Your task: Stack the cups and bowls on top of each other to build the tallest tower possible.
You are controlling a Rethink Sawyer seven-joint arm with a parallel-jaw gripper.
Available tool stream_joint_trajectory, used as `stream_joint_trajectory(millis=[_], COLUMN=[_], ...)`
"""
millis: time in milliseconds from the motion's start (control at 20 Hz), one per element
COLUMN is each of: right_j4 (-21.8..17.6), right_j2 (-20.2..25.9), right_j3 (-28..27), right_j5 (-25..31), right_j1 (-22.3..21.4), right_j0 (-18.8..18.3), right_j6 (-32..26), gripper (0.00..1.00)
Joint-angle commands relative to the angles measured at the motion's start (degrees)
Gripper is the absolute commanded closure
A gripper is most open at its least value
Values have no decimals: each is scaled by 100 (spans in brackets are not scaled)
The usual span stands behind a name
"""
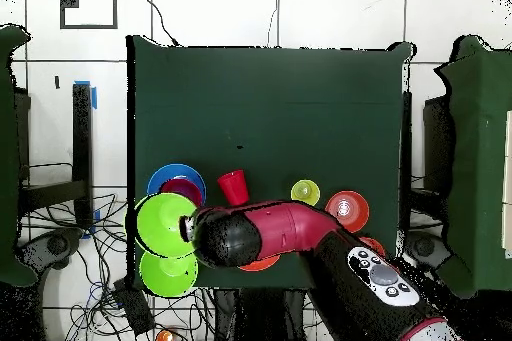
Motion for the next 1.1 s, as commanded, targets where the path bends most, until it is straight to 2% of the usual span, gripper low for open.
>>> stream_joint_trajectory(millis=[50, 550, 1100], right_j4=[-321, -516, -495], right_j2=[197, 335, 304], right_j3=[-31, -85, -94], right_j5=[-264, -138, -66], right_j1=[592, 738, 519], right_j0=[-148, -454, -337], right_j6=[-78, -279, -29], gripper=[100, 100, 100])
